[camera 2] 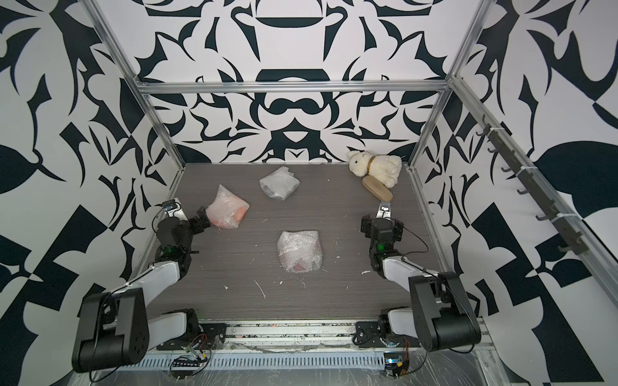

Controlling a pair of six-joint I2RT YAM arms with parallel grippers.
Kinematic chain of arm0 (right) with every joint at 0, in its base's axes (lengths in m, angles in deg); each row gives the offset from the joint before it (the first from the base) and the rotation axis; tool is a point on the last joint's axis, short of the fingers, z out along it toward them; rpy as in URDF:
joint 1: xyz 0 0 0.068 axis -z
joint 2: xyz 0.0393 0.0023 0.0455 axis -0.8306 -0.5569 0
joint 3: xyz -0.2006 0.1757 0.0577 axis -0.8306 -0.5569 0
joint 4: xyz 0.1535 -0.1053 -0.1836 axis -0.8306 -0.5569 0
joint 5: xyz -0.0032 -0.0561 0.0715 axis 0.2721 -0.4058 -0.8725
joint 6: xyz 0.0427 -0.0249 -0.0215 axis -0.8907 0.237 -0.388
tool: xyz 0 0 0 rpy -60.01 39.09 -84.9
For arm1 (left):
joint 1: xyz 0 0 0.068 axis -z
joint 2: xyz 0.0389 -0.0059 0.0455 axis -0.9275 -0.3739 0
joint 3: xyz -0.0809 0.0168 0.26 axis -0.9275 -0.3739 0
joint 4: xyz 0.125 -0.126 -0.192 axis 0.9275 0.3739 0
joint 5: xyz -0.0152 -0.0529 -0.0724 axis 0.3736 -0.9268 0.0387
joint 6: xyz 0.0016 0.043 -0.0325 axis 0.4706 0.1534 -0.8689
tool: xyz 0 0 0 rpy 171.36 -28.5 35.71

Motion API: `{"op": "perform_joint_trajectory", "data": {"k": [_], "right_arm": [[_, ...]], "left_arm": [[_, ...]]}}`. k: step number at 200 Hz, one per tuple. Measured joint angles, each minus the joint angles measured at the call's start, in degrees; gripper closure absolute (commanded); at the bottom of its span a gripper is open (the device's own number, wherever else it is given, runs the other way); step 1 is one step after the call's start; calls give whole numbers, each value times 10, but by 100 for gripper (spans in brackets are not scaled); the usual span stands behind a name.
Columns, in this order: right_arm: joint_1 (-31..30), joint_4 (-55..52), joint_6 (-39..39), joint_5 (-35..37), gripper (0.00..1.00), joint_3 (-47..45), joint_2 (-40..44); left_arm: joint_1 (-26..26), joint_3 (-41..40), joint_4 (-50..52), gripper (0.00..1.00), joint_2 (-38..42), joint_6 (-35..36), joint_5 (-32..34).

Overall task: Unpack dinner plates from bubble wrap
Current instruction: Unwrap the bubble wrap at the center of the board.

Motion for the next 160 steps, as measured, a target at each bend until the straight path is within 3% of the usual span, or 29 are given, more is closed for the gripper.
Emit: {"op": "perform_joint_trajectory", "data": {"k": [29,67,116,160], "right_arm": [[0,-125,-53,-11,1,36,73],[0,-260,-127,-96,2,76,140],[0,-367,-192,-268,2,80,134],[-27,-366,-242,-402,16,74,81]], "left_arm": [[0,44,103,1,38,-53,-7],[28,92,219,1,56,-110,-49],[157,138,362,1,73,-141,-90],[308,210,450,1,52,-130,-97]]}}
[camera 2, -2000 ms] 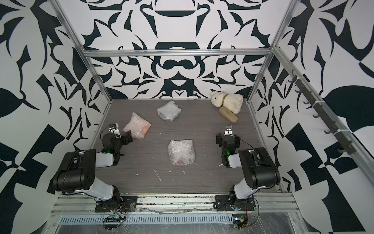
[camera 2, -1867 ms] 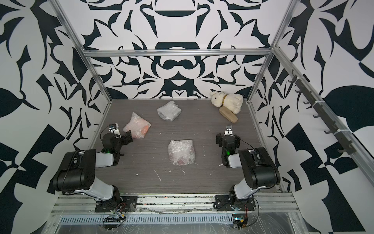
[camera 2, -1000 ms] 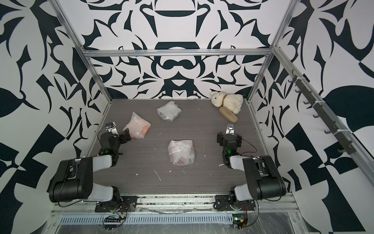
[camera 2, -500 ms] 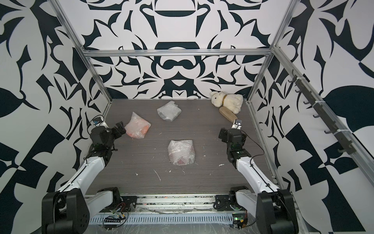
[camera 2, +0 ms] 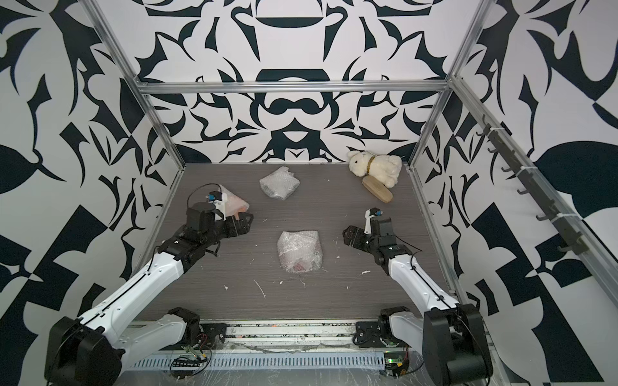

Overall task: Unpack dinner plates from bubble wrap
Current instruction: Unwrap the bubble wrap at the center of the board.

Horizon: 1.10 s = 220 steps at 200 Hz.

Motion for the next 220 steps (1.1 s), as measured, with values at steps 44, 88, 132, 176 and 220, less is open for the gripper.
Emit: {"op": "perform_joint_trajectory", "data": {"k": [44,88,132,176,220], "right_arm": [[-50,34,-32,-59,22,-30,-14],[-74,100,-69,-105,42,-52,-75],[-117,176,-102,-135,50,-52,-163],[-139,226,-120,-141,51,-50,-191],[-162,250,-131,-141,55,-46,-209]], "left_arm": [[111,68,41,1,-61,11,12],[184,121,57,0,-144,31,12],[214,147,76,11,-198,46,7],[224,166,83,19,-224,53,-6],[230,178,96,27,-247,62,-24]]}}
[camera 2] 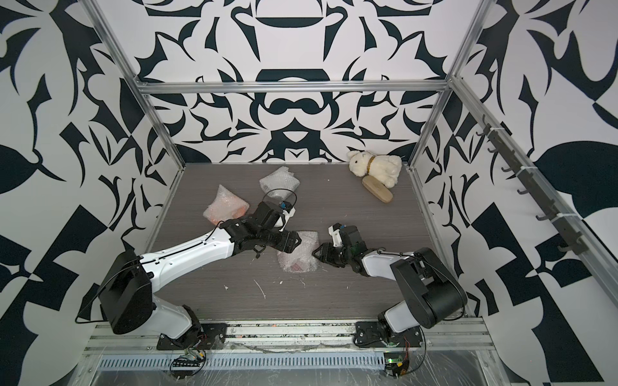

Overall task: Unpack dinner plates from bubble wrap
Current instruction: Unwrap the bubble wrap at the center of the board.

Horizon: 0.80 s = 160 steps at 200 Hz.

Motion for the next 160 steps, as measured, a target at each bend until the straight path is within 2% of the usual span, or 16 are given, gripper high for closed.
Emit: {"op": "perform_joint_trajectory", "data": {"k": [86,160], "right_arm": [[-21,23,-14,4,56,0,-12],[-21,17,-12,13,54,0,-8]], "left_arm": [[43,53,36,34,-71,28,1],[84,123,87,42,-165,59,82]]}}
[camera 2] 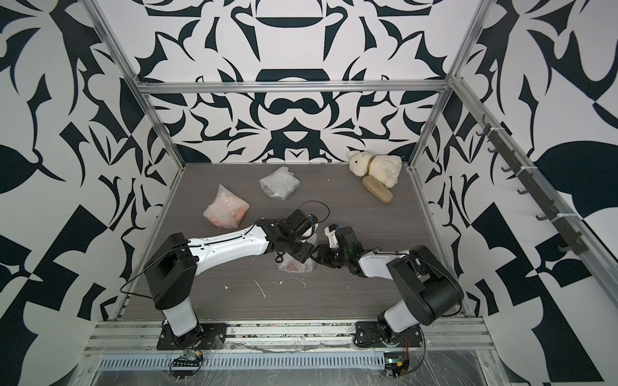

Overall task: Unpack dinner plates from bubble wrap
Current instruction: Unwrap the bubble wrap at the center of the board.

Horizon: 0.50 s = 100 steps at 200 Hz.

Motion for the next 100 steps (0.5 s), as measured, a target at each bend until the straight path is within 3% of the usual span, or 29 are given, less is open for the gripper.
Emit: {"op": "perform_joint_trajectory", "data": {"k": [72,100], "right_arm": [[-1,-12,3,9,53,3,4],[-1,-15,6,10,53,4,4]], "left_arm": [[4,7,19,48,-28,11,55],[4,7,23,59,-31,12,59]]}}
